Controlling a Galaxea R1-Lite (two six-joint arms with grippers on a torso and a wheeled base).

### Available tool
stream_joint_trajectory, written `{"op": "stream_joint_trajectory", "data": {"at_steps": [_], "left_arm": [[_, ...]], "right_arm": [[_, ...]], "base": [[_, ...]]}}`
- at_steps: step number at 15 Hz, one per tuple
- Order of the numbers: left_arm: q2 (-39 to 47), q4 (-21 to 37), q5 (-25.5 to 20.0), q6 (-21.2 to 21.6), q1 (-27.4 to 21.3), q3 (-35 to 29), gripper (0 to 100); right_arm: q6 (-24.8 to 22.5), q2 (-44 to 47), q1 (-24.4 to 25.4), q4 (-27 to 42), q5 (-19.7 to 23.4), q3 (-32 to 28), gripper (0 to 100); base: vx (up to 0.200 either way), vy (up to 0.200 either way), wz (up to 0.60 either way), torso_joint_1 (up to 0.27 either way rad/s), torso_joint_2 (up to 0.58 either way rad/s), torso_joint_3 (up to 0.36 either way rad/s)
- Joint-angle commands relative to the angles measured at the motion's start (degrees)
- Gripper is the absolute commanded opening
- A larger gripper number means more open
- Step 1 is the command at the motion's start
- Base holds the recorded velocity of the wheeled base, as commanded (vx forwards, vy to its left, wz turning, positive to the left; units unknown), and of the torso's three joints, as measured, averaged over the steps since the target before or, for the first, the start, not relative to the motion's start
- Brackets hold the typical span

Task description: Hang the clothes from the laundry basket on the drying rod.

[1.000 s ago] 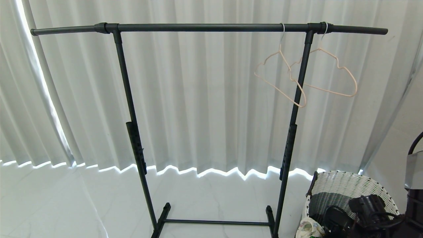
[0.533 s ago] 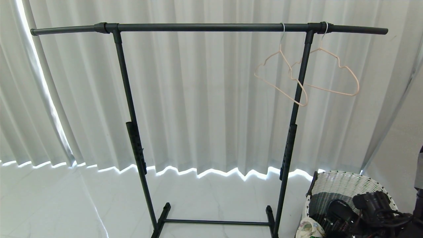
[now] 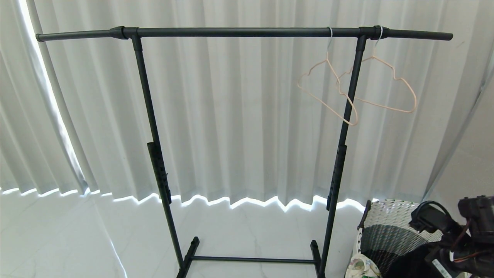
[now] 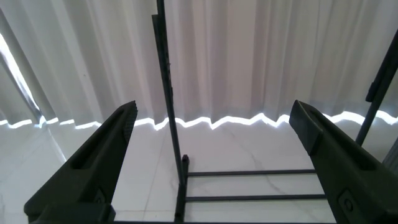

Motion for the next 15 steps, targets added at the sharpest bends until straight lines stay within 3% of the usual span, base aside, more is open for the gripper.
{"op": "stream_joint_trajectory", "data": {"at_steps": [1, 3, 7, 10, 13, 15], "left_arm": [[-0.01, 0.0, 0.0, -0.1, 0.0, -0.04, 100], [-0.01, 0.0, 0.0, -0.01, 0.0, -0.04, 100], [-0.01, 0.0, 0.0, -0.19, 0.0, 0.05, 100], [0.08, 0.0, 0.0, -0.28, 0.0, -0.04, 100], [0.08, -0.09, 0.0, -0.1, 0.0, 0.05, 100], [0.08, 0.0, 0.0, 0.08, 0.0, 0.05, 100]], "right_arm": [[0.15, -20.77, -0.62, 26.36, -0.18, -20.2, 0], [0.15, -25.16, -0.53, 37.69, -0.1, -29.17, 0], [0.06, -26.57, 1.32, 41.82, -0.18, -36.38, 0], [0.06, -26.3, 4.83, 41.91, -0.18, -37.34, 0], [0.32, -26.04, 7.73, 41.82, 0.08, -37.43, 0], [3.66, -25.43, 11.34, 41.91, 0.08, -37.69, 0]], "base": [[0.0, 0.0, 0.0, 0.0, 0.0, 0.0], [-0.1, 0.0, 0.0, 0.006, 0.0, 0.001], [-0.2, 0.0, 0.0, 0.001, 0.0, 0.001], [-0.2, 0.0, 0.0, 0.002, 0.0, 0.002], [0.0, 0.0, 0.0, 0.0, 0.0, 0.0], [0.0, 0.0, 0.0, 0.0, 0.0, 0.0]]}}
